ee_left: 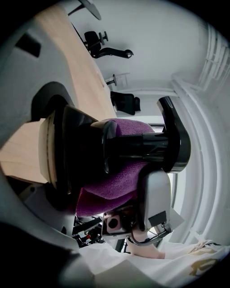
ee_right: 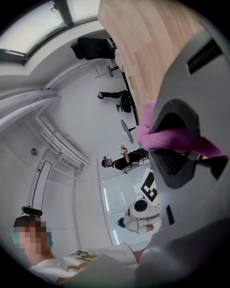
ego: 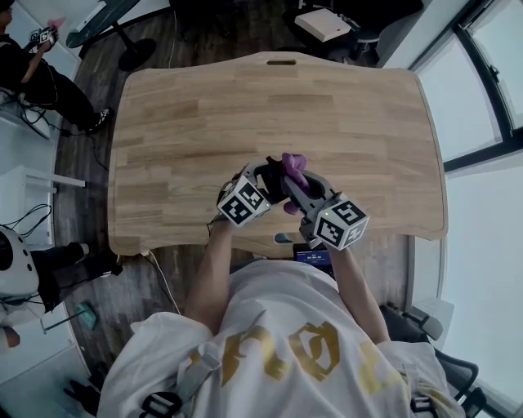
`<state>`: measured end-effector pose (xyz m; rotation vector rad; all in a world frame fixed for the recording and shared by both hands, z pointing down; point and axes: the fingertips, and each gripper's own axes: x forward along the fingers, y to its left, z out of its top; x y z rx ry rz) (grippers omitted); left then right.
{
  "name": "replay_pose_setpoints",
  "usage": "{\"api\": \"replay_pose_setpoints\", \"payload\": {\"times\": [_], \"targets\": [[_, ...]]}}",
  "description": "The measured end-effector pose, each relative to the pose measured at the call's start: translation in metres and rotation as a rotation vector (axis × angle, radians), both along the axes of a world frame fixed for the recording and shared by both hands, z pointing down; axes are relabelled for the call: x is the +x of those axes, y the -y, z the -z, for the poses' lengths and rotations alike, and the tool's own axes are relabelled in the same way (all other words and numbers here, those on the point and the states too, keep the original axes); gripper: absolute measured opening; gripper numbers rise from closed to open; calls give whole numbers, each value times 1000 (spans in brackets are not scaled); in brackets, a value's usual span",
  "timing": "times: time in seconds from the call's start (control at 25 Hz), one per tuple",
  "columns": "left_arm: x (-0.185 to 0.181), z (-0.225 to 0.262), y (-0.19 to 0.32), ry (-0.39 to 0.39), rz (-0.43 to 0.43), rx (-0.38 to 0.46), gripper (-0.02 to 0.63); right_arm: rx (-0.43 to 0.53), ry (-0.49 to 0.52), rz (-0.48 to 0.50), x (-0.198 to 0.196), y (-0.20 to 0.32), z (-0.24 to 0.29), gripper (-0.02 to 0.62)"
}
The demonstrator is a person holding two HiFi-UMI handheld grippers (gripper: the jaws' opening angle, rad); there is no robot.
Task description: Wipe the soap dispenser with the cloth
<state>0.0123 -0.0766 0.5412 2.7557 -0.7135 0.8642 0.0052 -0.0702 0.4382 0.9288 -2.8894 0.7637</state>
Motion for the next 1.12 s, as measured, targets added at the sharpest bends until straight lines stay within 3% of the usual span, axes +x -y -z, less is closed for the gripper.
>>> {"api": "replay_pose_setpoints", "payload": {"times": [0.32, 1.12], "targets": [[-8, -3, -8, 26, 5, 0, 357, -135, 110, 64, -8, -9, -3, 52], [-13, -3, -9, 36, 20, -3, 357, -305, 242, 194, -19, -26, -1, 52]]}}
